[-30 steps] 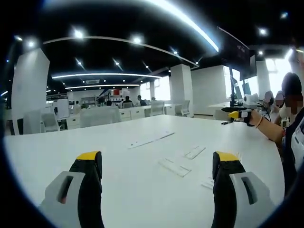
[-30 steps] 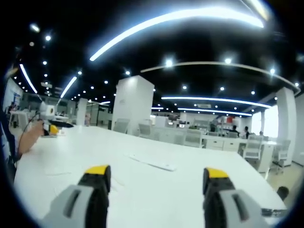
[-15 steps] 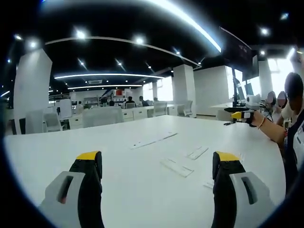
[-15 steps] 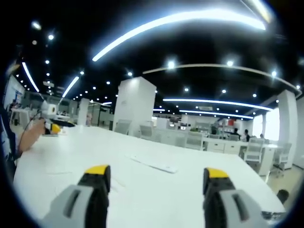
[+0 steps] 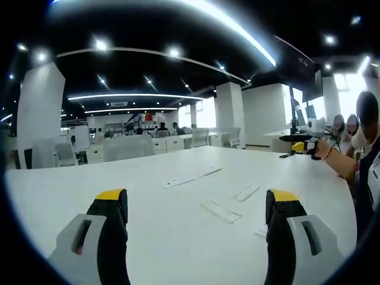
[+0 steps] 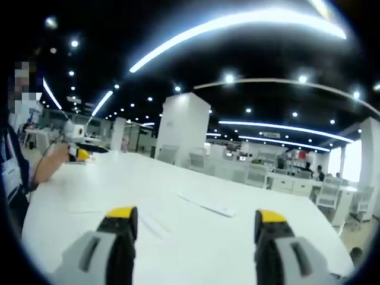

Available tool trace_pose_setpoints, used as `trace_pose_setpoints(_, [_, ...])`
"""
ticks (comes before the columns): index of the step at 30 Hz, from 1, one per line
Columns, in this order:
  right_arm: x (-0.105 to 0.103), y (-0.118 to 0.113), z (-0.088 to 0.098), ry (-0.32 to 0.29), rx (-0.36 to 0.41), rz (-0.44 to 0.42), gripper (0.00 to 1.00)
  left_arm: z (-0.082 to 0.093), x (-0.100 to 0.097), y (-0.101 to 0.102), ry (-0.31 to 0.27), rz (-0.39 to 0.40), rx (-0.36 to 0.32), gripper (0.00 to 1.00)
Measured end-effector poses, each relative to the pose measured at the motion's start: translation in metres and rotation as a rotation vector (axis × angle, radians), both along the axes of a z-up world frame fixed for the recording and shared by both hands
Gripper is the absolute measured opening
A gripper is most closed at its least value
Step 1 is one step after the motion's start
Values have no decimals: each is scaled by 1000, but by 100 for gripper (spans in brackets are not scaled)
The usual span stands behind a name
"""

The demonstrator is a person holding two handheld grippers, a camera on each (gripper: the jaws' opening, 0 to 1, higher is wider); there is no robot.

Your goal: Locate the socket holder cover, grip the socket holder cover, clip it into the socket holder slot.

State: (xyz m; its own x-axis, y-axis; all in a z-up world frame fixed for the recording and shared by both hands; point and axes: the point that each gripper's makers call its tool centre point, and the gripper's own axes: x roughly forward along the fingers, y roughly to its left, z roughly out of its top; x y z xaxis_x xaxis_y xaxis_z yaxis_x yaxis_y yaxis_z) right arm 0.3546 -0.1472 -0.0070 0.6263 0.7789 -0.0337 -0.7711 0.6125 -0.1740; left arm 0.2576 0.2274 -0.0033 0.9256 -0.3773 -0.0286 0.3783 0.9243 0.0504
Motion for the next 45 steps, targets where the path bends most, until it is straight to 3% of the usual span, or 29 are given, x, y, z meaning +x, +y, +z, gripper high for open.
trace_pose_setpoints(14, [-22,42,3,58,-156,138,81,0,-1,3,1,7,-9,95])
trace_pose_setpoints(24, [-34,63,-2,82,-330,219,81,-1,0,5,4,11,-4,95])
trace_pose_setpoints(29, [-43,70,-18,140,-465,268,81,-1,0,5,8,13,-1,95])
trace_pose_setpoints(45, [-72,96,-45,180,-679,403,81,-5,1,4,23,7,11,94])
